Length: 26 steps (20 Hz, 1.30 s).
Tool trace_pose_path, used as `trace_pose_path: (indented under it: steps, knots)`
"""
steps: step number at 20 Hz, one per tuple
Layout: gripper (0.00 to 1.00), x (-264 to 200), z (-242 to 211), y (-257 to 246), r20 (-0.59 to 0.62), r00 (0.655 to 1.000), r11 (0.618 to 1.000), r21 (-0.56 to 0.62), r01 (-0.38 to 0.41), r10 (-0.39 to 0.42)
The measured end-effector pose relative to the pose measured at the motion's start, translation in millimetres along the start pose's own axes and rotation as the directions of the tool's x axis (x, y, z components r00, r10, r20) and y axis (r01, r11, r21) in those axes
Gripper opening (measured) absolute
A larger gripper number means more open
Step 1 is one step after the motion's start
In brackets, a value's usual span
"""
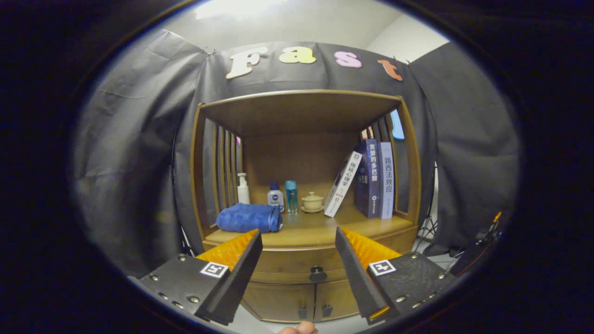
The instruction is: Pull open the drawer, take out the items inside it, and place them on the countertop above the cabinet.
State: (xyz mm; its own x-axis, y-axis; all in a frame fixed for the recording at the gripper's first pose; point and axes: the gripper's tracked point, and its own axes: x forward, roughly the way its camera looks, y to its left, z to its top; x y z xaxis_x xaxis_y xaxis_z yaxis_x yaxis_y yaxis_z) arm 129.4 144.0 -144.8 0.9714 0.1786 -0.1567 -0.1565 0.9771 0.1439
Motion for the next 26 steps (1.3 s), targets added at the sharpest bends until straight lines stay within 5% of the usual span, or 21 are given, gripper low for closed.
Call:
trace_pose_path:
  steps: [22, 26]
  knots:
    - [0.96, 72, -151, -36, -0.272, 0.959, 0.994, 0.055, 0.097, -0.078]
    - [0.85, 96, -170, -41, -0.315, 0.947, 0.996, 0.038, 0.082, -0.066]
